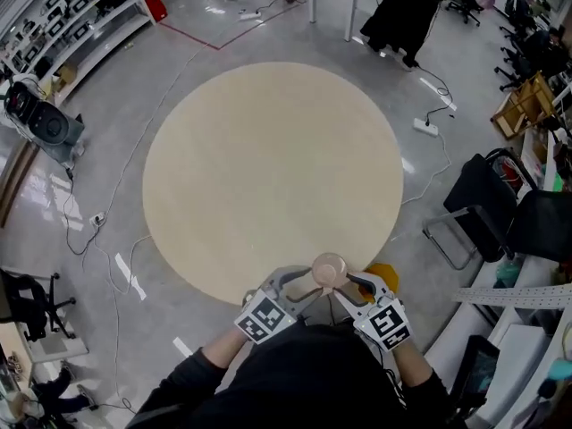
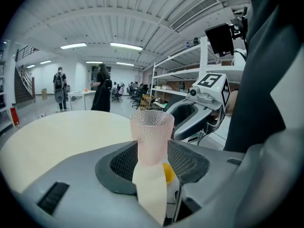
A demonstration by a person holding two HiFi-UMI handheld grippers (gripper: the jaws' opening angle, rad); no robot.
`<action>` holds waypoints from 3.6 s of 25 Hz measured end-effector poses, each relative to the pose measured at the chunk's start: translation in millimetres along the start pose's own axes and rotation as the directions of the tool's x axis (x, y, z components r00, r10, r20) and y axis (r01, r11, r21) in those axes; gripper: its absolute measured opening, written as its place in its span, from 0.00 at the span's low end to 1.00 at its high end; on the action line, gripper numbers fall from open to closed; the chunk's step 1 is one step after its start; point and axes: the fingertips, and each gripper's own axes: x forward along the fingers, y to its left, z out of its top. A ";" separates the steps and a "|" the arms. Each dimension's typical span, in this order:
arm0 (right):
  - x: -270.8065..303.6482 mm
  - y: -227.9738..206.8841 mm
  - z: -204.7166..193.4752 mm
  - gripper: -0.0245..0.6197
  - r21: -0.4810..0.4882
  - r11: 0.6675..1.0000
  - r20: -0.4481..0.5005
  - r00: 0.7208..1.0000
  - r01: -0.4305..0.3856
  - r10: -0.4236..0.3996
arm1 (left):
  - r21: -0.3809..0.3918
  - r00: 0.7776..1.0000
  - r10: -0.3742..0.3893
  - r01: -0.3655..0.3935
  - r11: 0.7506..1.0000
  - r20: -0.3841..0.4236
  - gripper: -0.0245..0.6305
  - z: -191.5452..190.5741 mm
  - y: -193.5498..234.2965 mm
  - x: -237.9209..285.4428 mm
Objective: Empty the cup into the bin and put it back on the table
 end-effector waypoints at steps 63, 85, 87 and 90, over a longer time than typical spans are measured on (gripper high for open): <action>211.1 22.1 -25.1 0.29 -0.157 0.943 -0.364 0.905 -0.294 0.221 | -0.196 0.950 0.196 -0.246 0.949 -0.242 0.35 -149.4 133.6 -45.2; 172.6 34.0 -36.1 0.29 -0.005 0.996 -0.300 0.950 -0.091 0.085 | -0.335 0.973 0.186 -0.221 0.916 -0.135 0.35 -146.6 86.3 -78.5; 168.5 34.6 -31.5 0.29 0.022 0.998 -0.266 0.962 -0.052 0.056 | -0.325 0.979 0.175 -0.199 0.925 -0.101 0.35 -140.0 79.1 -77.0; 160.1 39.0 -32.8 0.27 0.079 0.997 -0.242 0.970 -0.003 0.022 | -0.314 0.987 0.152 -0.163 0.935 -0.060 0.35 -133.8 68.1 -76.6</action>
